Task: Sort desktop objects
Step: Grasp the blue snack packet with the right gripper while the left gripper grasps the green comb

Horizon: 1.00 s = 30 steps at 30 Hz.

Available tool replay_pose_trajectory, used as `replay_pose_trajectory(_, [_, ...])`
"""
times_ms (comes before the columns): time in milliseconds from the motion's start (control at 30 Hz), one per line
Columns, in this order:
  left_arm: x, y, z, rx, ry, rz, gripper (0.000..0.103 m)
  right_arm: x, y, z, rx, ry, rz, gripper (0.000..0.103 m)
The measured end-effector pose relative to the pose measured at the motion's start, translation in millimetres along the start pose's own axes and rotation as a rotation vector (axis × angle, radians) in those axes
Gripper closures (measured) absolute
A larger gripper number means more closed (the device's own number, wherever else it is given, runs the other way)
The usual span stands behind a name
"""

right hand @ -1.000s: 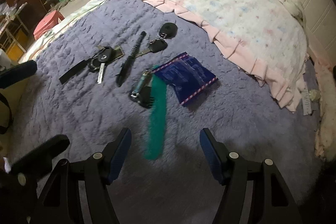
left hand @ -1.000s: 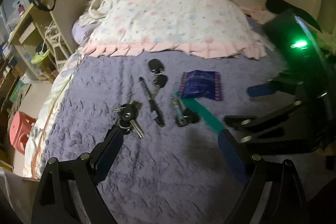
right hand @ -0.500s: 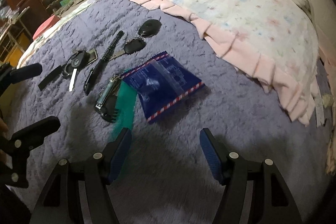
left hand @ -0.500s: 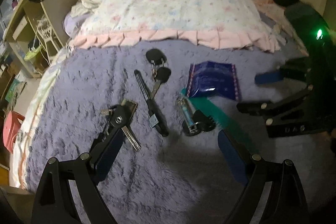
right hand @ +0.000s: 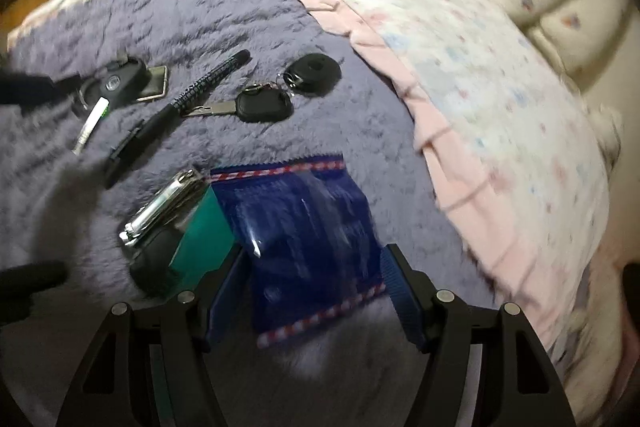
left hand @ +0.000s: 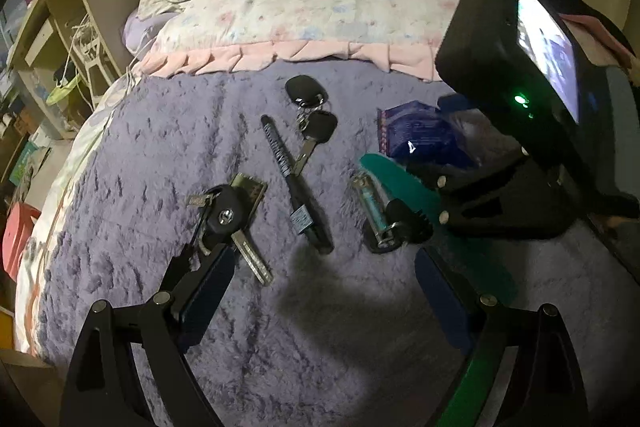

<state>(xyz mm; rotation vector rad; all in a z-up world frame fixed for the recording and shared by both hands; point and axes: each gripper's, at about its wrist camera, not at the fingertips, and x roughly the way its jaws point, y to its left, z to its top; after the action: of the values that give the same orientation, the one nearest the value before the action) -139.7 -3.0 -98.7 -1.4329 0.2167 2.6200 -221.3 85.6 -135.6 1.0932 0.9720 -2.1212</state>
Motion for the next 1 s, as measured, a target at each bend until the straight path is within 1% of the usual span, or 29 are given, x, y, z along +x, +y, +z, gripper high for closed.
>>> replay_pose_trajectory(67, [1, 3, -3, -0.005, 0.006, 0.003, 0.012, 3, -2, 2, -0.006, 0.004, 0.009, 0.040])
replay_pose_trajectory(133, [3, 3, -3, -0.006, 0.010, 0.004, 0.012, 6, -7, 1, 0.017, 0.014, 0.033, 0.056])
replay_pose_trajectory(167, [3, 2, -3, -0.005, 0.009, 0.004, 0.012, 5, -8, 0, 0.024, 0.018, 0.035, 0.060])
replay_pose_trajectory(200, [3, 2, -3, -0.005, 0.007, 0.001, 0.012, 4, -10, -1, 0.027, 0.021, 0.030, 0.068])
replay_pose_trajectory(233, [3, 0, -2, -0.006, 0.005, -0.004, 0.012, 4, -11, -2, 0.030, 0.027, 0.022, 0.072])
replay_pose_trajectory(333, [2, -7, 0, -0.004, 0.002, -0.018, 0.012, 0, -17, -6, 0.059, 0.033, 0.033, 0.076])
replay_pose_trajectory(533, [1, -35, 4, 0.016, 0.007, -0.054, 0.012, -28, -31, -22, 0.109, 0.016, 0.067, 0.077])
replay_pose_trajectory(600, [1, -48, 6, 0.029, 0.008, -0.058, 0.012, -37, -35, -24, 0.124, 0.012, 0.056, 0.077])
replay_pose_trajectory(700, [2, -67, 10, 0.030, 0.012, -0.068, 0.012, -56, -45, -35, 0.158, -0.003, 0.042, 0.077])
replay_pose_trajectory(833, [6, -87, 16, 0.002, 0.028, -0.057, 0.012, -75, -61, -52, 0.197, -0.014, 0.050, 0.076])
replay_pose_trajectory(1000, [13, -102, 19, -0.066, 0.046, -0.024, 0.012, -87, -72, -63, 0.193, -0.022, 0.042, 0.076])
